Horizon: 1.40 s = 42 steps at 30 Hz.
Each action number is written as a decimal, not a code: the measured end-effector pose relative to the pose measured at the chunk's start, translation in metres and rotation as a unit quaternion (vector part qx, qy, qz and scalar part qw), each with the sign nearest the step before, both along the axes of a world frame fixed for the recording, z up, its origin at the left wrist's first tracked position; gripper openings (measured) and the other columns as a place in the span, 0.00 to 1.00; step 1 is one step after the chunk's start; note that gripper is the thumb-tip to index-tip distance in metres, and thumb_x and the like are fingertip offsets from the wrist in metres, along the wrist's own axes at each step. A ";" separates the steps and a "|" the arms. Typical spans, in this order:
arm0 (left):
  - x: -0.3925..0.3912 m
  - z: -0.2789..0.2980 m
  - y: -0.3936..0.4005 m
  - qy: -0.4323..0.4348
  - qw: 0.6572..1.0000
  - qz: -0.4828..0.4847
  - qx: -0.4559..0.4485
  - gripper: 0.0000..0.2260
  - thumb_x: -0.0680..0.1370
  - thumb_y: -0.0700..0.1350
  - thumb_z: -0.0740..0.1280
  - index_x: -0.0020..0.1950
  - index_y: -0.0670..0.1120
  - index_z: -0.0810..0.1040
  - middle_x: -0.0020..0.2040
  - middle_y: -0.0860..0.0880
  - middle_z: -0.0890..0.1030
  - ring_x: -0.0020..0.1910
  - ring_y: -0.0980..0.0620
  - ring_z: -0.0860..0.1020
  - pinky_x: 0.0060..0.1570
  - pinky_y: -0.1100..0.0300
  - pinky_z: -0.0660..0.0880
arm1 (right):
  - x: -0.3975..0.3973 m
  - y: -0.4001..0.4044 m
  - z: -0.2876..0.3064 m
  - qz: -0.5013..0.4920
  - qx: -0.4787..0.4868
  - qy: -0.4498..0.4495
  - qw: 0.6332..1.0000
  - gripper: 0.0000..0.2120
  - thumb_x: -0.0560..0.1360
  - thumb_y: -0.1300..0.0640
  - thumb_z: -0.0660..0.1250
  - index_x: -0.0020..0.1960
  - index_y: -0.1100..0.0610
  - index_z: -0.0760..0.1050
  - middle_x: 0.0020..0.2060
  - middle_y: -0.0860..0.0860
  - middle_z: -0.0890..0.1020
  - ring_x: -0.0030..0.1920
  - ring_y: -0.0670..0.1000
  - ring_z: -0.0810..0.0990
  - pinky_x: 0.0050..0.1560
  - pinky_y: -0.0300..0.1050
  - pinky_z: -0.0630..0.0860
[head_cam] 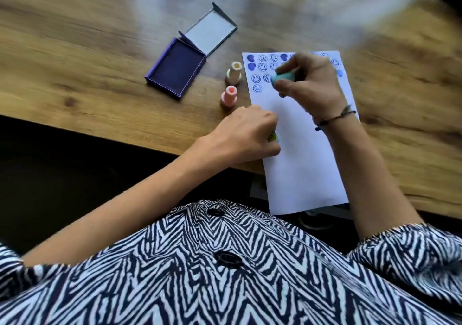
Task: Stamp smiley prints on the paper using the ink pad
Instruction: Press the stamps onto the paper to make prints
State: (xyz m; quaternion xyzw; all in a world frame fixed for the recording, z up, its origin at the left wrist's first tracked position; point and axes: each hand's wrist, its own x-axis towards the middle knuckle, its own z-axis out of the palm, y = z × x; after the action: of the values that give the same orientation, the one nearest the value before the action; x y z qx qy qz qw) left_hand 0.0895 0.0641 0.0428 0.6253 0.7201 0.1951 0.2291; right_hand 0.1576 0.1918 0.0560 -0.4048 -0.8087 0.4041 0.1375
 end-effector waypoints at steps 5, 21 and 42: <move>0.001 0.001 -0.003 -0.008 1.000 0.015 0.001 0.12 0.71 0.47 0.64 0.48 0.39 0.75 0.47 0.38 0.80 0.47 0.40 0.76 0.46 0.50 0.73 | 0.025 -0.010 -0.003 -0.085 -0.198 0.105 0.971 0.11 0.70 0.68 0.68 0.36 0.53 0.75 0.34 0.52 0.78 0.33 0.45 0.79 0.44 0.42 0.82; 0.002 -0.005 -0.021 -0.137 0.981 0.107 0.083 0.10 0.71 0.44 0.66 0.50 0.41 0.77 0.45 0.42 0.83 0.44 0.45 0.79 0.49 0.56 0.75 | 0.034 -0.042 -0.007 -0.117 -0.280 0.191 0.934 0.13 0.72 0.72 0.62 0.41 0.56 0.77 0.38 0.55 0.77 0.41 0.52 0.79 0.45 0.42 0.82; -0.044 -0.014 -0.069 -0.462 0.712 0.468 0.248 0.06 0.75 0.36 0.61 0.45 0.44 0.76 0.36 0.48 0.76 0.37 0.52 0.74 0.42 0.61 0.74 | -0.062 -0.073 0.033 0.133 0.092 0.104 0.981 0.05 0.68 0.64 0.67 0.43 0.59 0.80 0.38 0.55 0.81 0.38 0.52 0.78 0.41 0.46 0.74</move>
State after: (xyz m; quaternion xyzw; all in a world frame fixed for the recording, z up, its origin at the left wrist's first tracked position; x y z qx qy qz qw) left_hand 0.0455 -0.0049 0.0292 0.0749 0.6507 0.7133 0.2493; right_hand 0.0961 0.1183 0.0893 -0.2352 -0.8704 0.3824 0.2023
